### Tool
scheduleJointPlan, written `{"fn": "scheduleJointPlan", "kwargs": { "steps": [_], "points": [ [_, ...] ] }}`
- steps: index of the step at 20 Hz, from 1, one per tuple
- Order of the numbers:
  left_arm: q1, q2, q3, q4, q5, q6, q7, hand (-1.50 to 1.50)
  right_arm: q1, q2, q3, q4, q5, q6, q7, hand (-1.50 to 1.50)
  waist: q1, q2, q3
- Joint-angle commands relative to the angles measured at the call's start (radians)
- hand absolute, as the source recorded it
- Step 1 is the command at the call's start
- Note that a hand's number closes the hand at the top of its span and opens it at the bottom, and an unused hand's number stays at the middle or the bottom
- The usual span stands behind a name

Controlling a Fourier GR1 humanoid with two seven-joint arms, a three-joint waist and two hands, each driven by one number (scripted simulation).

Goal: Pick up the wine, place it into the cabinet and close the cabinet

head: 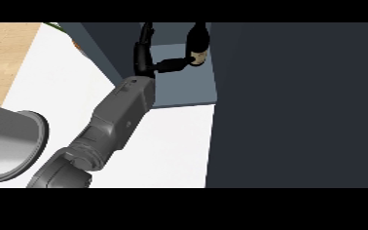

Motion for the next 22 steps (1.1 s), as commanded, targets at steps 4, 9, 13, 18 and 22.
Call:
{"fn": "scheduleJointPlan", "kwargs": {
  "steps": [4, 9, 13, 18, 22],
  "points": [
    [0.053, 0.009, 0.033, -0.016, 0.016, -0.009, -0.071, -1.50, 0.026, 0.006, 0.005, -0.037, -0.039, 0.008, 0.010, -1.50, 0.003, 0.004, -0.003],
    [0.083, 0.008, 0.036, -0.012, 0.008, -0.040, -0.103, -1.50, 0.031, 0.006, 0.009, -0.033, -0.041, 0.022, -0.013, -1.50, 0.000, 0.006, -0.003],
    [0.043, 0.014, 0.037, -0.022, 0.001, -0.079, -0.079, -1.50, -0.034, 0.015, -0.001, -0.002, -0.031, -0.002, -0.013, -1.50, 0.002, 0.008, -0.003],
    [0.065, 0.004, 0.017, -0.013, -0.027, -0.121, -0.107, -1.50, -0.036, 0.005, -0.009, -0.005, -0.050, 0.004, 0.020, -1.50, 0.004, 0.006, -0.003],
    [0.069, -0.007, 0.018, -0.021, -0.020, -0.141, -0.102, -1.50, -0.055, 0.013, 0.002, -0.001, -0.036, -0.018, 0.025, -1.50, 0.009, 0.000, -0.003]
  ]
}}
